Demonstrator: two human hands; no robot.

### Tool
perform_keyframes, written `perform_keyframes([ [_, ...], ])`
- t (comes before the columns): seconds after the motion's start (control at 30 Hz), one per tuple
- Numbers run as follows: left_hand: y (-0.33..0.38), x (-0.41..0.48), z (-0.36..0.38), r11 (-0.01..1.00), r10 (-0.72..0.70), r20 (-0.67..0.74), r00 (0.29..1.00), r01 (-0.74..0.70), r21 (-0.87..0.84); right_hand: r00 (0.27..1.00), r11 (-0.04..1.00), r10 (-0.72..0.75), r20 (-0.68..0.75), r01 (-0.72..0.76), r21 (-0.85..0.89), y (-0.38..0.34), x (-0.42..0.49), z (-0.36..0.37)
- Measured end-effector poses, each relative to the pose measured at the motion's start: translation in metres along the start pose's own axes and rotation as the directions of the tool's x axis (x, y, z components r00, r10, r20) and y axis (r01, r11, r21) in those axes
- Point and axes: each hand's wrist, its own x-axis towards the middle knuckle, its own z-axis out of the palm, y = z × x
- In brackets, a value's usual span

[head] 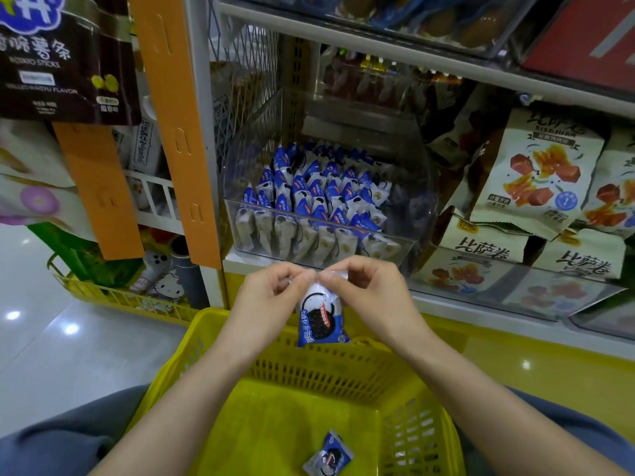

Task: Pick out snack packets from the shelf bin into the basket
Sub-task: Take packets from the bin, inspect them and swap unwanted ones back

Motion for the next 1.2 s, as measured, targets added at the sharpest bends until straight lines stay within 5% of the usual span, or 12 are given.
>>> perform_keyframes([
  [0.2,0.000,0.002,-0.002,0.997,-0.028,-0.014,0.999,0.027,-0.074,0.987,0.982,-0.154,-0.036,0.148,-0.121,-0.006,-0.005,0.001],
  [0.3,-0.002,0.000,-0.003,0.990,0.093,-0.121,0.988,-0.080,0.113,0.952,0.942,-0.267,-0.152,0.224,-0.251,-0.007,-0.005,-0.002],
  [0.4,-0.003,-0.002,-0.006,0.954,0.148,-0.130,0.980,-0.107,0.281,0.905,0.943,-0.318,-0.284,0.270,-0.193,-0.007,-0.002,-0.009],
  [0.5,0.006,0.000,-0.003,0.989,-0.133,-0.015,0.991,0.132,-0.063,0.873,0.916,-0.401,-0.277,0.371,-0.154,-0.008,-0.003,-0.011],
  [0.57,0.013,0.001,-0.004,0.917,-0.259,0.133,0.957,0.287,-0.279,0.849,0.857,-0.503,-0.163,0.464,-0.224,-0.006,-0.007,-0.008],
  [0.73,0.014,-0.003,-0.007,0.894,-0.176,0.097,0.980,0.200,-0.401,0.780,0.659,-0.606,0.157,0.602,-0.450,0.001,-0.014,-0.002],
  [0.83,0.012,-0.001,-0.010,0.933,-0.188,-0.002,0.982,0.178,-0.314,0.871,0.775,-0.477,0.117,0.480,-0.411,-0.002,-0.014,0.000],
  [0.93,0.012,-0.003,-0.011,0.950,-0.151,0.028,0.988,0.153,-0.273,0.992,0.988,-0.120,-0.043,0.115,-0.101,-0.007,-0.010,0.001],
  [1.07,0.012,-0.004,-0.006,0.973,-0.047,0.100,0.994,0.068,-0.219,0.965,0.927,0.177,0.193,-0.229,0.296,-0.008,-0.006,0.000],
  [1.2,0.008,-0.004,-0.002,0.989,0.145,-0.139,0.980,-0.141,0.041,0.949,0.843,0.237,0.207,-0.307,0.442,-0.008,-0.008,0.004],
])
